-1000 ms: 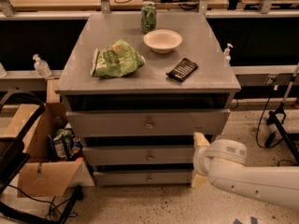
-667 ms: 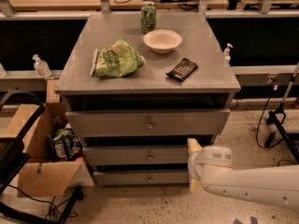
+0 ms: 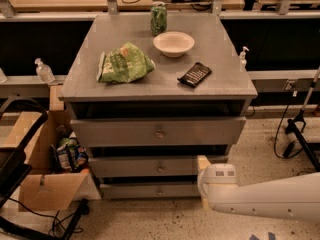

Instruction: Open middle drawer

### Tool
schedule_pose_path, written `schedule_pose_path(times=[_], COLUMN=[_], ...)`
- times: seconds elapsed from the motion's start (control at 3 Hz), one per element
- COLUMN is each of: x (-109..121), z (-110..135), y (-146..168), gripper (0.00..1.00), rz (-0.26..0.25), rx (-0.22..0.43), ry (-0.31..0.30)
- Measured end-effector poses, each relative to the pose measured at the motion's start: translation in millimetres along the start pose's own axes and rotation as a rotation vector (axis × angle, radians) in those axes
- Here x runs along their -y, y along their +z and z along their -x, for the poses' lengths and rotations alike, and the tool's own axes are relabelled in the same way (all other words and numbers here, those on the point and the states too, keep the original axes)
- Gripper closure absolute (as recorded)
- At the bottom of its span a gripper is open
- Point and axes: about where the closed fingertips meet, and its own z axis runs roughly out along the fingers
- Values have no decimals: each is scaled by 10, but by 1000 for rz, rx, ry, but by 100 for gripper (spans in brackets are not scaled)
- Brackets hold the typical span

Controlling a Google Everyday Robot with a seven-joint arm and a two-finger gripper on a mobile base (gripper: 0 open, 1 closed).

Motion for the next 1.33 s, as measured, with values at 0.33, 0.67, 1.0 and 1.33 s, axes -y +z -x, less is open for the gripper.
schedule_pose_path(times=[0.33,0.67,1.0,1.33], x=[29,218,237,202], z=[-9,33,81,127], y=[60,291,514,619], gripper=[0,0,0,0], rz=[24,70,133,176], rx=[11,60,98,117], ry=[11,-4,4,43])
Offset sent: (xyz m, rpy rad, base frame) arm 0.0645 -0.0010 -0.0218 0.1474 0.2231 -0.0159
